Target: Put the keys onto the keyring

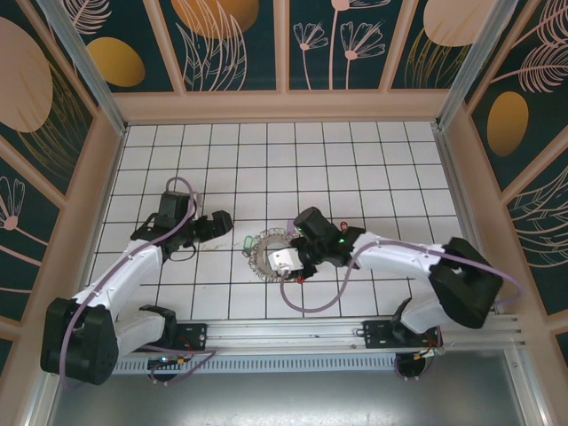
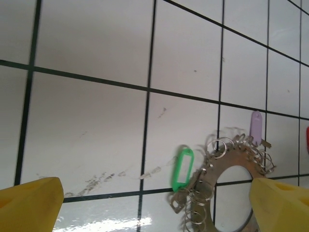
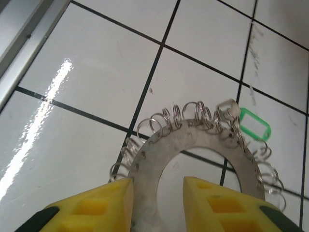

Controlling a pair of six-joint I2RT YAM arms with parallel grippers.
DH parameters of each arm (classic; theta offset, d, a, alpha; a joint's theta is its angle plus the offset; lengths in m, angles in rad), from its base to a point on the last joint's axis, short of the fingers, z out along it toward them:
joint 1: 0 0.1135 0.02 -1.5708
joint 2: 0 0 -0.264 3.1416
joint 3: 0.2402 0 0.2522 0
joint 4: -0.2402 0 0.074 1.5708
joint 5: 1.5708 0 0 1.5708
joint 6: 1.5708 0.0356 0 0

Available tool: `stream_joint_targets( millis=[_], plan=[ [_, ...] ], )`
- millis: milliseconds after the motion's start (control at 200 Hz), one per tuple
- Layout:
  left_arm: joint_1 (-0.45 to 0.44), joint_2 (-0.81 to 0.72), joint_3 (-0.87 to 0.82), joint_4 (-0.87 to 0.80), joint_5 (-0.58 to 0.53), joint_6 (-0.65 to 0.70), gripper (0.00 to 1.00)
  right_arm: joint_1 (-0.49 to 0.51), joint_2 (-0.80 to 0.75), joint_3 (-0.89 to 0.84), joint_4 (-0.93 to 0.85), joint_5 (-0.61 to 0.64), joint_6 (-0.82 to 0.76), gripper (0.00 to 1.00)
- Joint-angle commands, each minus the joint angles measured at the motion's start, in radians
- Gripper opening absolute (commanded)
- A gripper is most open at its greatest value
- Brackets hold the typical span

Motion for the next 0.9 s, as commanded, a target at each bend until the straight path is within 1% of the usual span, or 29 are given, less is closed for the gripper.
stream_joint_targets(
  millis=[0, 45, 135, 180, 335, 415, 561, 891],
  plan=[
    [0.035, 0.010, -0.028, 0.019, 0.023, -0.018, 0.98, 0.026, 0.076, 0.069, -0.038, -0.024, -0.128, 0.32],
    [0.041, 0.011, -0.034, 0.026, 0.028, -0.019, 0.99, 0.035, 0.114, 0.100, -0.058, -0.012, -0.141, 0.31],
    [0.050, 0.021, -0.038, 0.032, 0.035, -0.010, 0.99, 0.052, 0.183, 0.148, -0.094, 0.035, -0.179, 0.27],
    [0.051, 0.028, -0.037, 0.030, 0.034, -0.001, 0.99, 0.058, 0.207, 0.164, -0.108, 0.057, -0.195, 0.26],
    [0.052, 0.036, -0.038, 0.025, 0.032, 0.016, 0.99, 0.069, 0.244, 0.185, -0.140, 0.102, -0.225, 0.28],
    [0.053, 0.032, -0.038, 0.025, 0.033, 0.016, 0.98, 0.069, 0.249, 0.187, -0.157, 0.101, -0.223, 0.29],
    [0.052, 0.027, -0.039, 0.025, 0.031, 0.020, 0.99, 0.070, 0.248, 0.187, -0.185, 0.087, -0.218, 0.33],
    [0.052, 0.030, -0.038, 0.030, 0.030, 0.021, 0.98, 0.081, 0.266, 0.177, -0.164, 0.104, -0.227, 0.36]
  ],
)
